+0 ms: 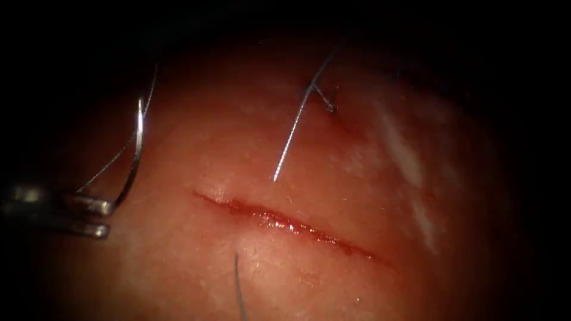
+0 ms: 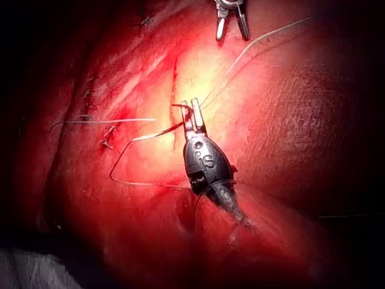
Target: Wound Closure
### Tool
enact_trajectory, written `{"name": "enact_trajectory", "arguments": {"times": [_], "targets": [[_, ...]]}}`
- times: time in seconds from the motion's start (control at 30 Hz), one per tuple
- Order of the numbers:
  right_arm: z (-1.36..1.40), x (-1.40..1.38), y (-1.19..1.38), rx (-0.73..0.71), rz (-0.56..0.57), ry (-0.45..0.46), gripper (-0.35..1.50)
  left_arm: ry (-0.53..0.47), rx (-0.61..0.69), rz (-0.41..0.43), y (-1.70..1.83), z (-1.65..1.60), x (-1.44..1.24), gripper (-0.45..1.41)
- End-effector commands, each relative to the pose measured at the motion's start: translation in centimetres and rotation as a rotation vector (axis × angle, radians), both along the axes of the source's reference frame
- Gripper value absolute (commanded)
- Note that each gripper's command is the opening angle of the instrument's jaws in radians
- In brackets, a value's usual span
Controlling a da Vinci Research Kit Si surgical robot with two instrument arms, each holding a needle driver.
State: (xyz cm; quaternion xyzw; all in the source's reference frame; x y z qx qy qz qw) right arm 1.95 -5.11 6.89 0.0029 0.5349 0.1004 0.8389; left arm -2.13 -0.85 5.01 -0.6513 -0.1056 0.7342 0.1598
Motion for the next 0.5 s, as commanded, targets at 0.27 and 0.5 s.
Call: {"name": "enact_trajectory", "arguments": {"times": [0.27,0.5], "targets": [[0.45,0.25,0.41,-0.009,0.098,-0.007,1.18,-0.002,-0.001,0.0,-0.01,0.07,-0.03,-0.45],[0.6,0.63,0.69,-0.005,0.133,0.006,1.06,-0.002,-0.001,0.001,-0.01,0.08,-0.03,-0.45]]}}
